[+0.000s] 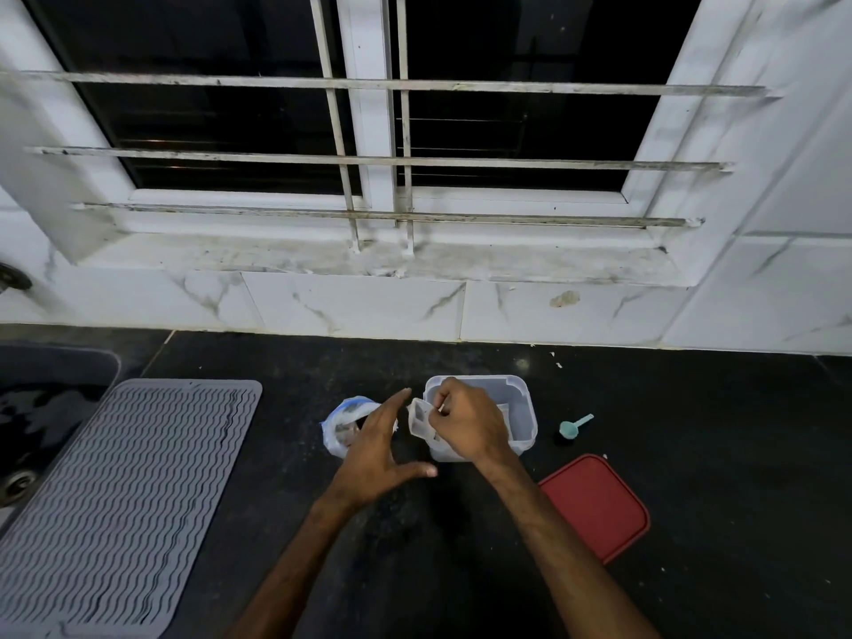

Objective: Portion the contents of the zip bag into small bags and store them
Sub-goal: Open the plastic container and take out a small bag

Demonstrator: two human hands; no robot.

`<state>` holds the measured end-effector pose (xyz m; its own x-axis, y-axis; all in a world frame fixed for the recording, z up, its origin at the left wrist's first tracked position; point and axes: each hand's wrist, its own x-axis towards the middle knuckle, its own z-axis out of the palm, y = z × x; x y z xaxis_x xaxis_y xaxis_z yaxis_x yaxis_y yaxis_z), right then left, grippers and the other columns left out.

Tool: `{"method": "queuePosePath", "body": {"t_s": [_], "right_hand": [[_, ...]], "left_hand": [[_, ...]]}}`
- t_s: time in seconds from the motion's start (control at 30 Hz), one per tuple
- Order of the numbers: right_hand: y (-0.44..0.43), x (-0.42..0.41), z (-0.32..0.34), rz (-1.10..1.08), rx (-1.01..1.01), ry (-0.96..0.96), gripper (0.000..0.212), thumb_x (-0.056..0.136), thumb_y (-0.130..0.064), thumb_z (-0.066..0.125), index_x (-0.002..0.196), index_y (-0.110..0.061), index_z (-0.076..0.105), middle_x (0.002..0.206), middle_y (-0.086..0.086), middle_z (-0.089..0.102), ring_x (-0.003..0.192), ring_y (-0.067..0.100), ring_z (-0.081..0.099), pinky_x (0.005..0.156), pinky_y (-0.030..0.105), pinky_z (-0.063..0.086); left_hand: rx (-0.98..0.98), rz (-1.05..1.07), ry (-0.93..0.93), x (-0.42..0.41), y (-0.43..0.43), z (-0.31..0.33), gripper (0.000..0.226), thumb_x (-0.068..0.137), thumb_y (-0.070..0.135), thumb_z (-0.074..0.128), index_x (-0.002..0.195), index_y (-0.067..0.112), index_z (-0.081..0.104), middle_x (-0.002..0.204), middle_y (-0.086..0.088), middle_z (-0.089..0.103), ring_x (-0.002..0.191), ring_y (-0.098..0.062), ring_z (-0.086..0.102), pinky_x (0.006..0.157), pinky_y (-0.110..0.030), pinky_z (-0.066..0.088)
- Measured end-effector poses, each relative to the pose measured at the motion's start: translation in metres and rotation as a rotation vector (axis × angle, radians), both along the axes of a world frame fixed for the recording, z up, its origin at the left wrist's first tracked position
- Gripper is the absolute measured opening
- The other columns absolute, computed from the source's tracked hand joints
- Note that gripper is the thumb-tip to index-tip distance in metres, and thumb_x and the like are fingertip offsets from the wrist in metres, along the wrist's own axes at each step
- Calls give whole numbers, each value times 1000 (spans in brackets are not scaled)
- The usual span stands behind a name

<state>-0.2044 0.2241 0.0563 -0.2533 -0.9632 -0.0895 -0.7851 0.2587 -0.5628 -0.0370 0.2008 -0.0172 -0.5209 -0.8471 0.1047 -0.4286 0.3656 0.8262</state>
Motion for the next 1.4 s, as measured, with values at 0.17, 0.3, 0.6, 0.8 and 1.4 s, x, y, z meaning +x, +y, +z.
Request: {"method": "queuePosePath", "body": {"t_s": [0.17, 0.3, 0.6, 0.8, 1.4], "right_hand": [[4, 7, -5, 11, 0, -22, 9, 88, -29, 67, 87, -26, 58, 94, -2, 72, 81, 15, 62, 69, 24, 43], [3, 5, -7, 2, 4, -81, 10, 89, -31, 67, 96, -25, 62, 99, -2, 72, 86, 14, 63, 80, 27, 51], [5, -6, -1, 120, -89, -268, 20, 88, -29, 69, 98, -29, 51, 101, -8, 65, 91, 11, 62, 86, 32, 55], [13, -26, -2, 542, -90, -127, 27, 92, -54, 55, 104, -36, 71, 150, -10, 38, 140, 18, 29, 111, 48, 31], [19, -12, -24, 570, 277, 116, 48, 77, -29, 78, 122, -30, 61, 127, 1, 56, 115, 23, 53, 96, 42, 45]], "left_hand": [[-19, 112, 140, -8, 5, -5, 81, 69, 52, 81, 138, 33, 45, 143, 16, 49, 133, 2, 43, 108, -16, 35], [-101, 120, 147, -7, 4, 1, 57, 78, 38, 80, 129, 37, 55, 138, 17, 53, 131, -1, 46, 107, -23, 40], [-202, 156, 46, 1, 8, 10, 47, 89, 54, 61, 127, 28, 60, 123, 19, 64, 116, -3, 57, 100, -44, 47], [-243, 137, -76, 8, 21, 9, 47, 90, 59, 55, 123, 26, 62, 115, 16, 67, 110, -4, 58, 97, -39, 46], [-24, 62, 10, 8, 19, -16, 84, 72, 53, 79, 143, 22, 44, 139, 19, 51, 128, 5, 46, 103, -13, 37]]}}
